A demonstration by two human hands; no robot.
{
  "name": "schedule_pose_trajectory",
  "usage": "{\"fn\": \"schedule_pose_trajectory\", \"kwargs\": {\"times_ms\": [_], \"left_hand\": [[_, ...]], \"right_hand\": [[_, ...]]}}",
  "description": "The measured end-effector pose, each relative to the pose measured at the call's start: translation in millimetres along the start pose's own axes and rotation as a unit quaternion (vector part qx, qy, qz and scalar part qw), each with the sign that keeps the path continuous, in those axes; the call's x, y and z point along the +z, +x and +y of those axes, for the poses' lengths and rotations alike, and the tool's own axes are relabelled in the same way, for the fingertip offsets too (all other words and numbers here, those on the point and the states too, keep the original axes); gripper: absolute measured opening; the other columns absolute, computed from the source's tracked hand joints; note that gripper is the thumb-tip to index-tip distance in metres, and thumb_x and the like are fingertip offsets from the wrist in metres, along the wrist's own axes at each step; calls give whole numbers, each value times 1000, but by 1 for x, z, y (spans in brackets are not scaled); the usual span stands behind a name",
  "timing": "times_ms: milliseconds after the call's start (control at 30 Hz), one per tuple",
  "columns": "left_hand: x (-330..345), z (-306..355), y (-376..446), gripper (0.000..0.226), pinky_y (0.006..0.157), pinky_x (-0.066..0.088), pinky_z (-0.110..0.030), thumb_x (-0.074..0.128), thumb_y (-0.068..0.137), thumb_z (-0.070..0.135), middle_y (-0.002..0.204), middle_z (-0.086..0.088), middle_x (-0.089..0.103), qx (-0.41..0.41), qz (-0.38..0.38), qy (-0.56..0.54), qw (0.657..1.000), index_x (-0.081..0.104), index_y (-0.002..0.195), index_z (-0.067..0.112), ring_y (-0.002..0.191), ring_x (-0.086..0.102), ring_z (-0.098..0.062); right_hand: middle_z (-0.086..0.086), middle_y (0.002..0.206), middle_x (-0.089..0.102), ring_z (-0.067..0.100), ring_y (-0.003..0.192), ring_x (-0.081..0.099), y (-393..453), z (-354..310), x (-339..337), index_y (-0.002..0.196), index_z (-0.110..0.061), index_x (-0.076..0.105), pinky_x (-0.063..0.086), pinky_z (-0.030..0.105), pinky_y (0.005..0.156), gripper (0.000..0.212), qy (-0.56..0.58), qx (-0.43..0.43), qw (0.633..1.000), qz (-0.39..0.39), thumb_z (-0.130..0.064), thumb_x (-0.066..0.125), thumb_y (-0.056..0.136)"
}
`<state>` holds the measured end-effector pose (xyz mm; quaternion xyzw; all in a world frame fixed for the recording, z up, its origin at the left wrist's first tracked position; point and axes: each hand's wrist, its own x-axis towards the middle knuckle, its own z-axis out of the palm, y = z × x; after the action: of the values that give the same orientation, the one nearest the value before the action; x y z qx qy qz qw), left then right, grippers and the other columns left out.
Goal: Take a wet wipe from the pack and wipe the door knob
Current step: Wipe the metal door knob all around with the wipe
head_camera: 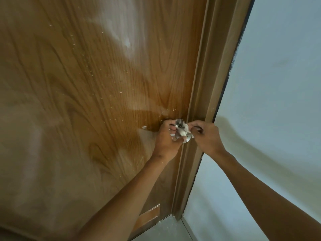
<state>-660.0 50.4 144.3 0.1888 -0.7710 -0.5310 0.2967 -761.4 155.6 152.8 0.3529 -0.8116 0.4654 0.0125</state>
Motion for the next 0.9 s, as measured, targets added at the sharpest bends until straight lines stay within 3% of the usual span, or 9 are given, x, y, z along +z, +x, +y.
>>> {"fn": "schedule_pose_trajectory", "kwargs": {"times_ms": [167, 333, 433, 567, 633, 700, 800, 867, 900], "left_hand": [[3, -1, 0, 54, 74, 47, -5, 80, 77, 10, 111, 3, 56, 1, 5, 9, 1000, 50, 121, 17, 97, 54, -4], [2, 0, 1, 55, 76, 47, -9, 80, 77, 10, 108, 6, 57, -13, 0, 1, 1000, 50, 123, 17, 95, 57, -2], [2, -2, 1, 55, 82, 49, -14, 79, 77, 10, 111, 2, 60, -17, -1, 10, 1000, 50, 123, 16, 103, 59, -9], [0, -2, 3, 58, 72, 42, -1, 81, 75, 12, 115, 1, 60, -13, -32, 25, 999, 53, 125, 17, 98, 56, -2], [-3, -1, 4, 55, 73, 43, 0, 79, 77, 11, 111, 5, 58, -14, -47, 23, 999, 53, 125, 17, 94, 54, 3], [-4, 1, 5, 48, 80, 47, -8, 73, 83, 9, 109, 7, 57, -16, -49, 25, 998, 53, 126, 17, 93, 54, 3], [-5, 3, 6, 45, 80, 48, -12, 65, 86, 1, 115, 3, 58, -26, -45, 27, 998, 53, 126, 17, 103, 56, -5], [-5, 3, 6, 46, 81, 50, -14, 64, 85, -2, 115, 1, 59, -25, -49, 25, 998, 53, 126, 16, 105, 57, -8], [-6, 2, 6, 45, 83, 50, -16, 64, 85, -2, 114, 2, 59, -22, -49, 25, 998, 54, 125, 16, 105, 57, -8]], "right_hand": [[-8, 97, 69, 4, 86, 62, -4, 3, 2, 111, -14, 71, 42, -4, 68, 21, 20, 10, 997, 74, -16, 57, 95], [-12, 104, 66, -5, 88, 60, -17, -8, 16, 115, -17, 69, 42, -4, 73, 24, 59, -14, 998, 10, -15, 57, 95], [-13, 107, 66, 1, 96, 61, -27, -3, 11, 112, -18, 70, 44, 2, 82, 23, 48, -41, 998, 19, -14, 57, 94], [-6, 105, 70, 12, 99, 66, -25, 13, 6, 114, -17, 70, 42, 2, 78, 23, 38, 18, 998, 47, -14, 59, 93], [-10, 104, 68, 14, 102, 66, -28, 12, 8, 117, -16, 69, 41, -2, 78, 26, 39, 27, 997, 54, -16, 59, 93], [-11, 113, 64, 10, 111, 61, -36, 5, 12, 126, -17, 63, 42, 0, 87, 34, 53, -7, 998, 43, -23, 54, 94], [-6, 143, 47, 7, 134, 42, -51, 2, 26, 143, -18, 43, 34, 17, 108, 53, -8, -93, 996, -5, -38, 44, 93], [-5, 151, 38, 8, 140, 33, -52, 6, 30, 148, -20, 34, 30, 20, 111, 57, -39, -105, 994, -20, -37, 46, 95], [-4, 149, 43, 9, 136, 40, -49, 5, 29, 148, -22, 34, 35, 21, 109, 57, -19, -82, 996, -24, -36, 48, 95]]}}
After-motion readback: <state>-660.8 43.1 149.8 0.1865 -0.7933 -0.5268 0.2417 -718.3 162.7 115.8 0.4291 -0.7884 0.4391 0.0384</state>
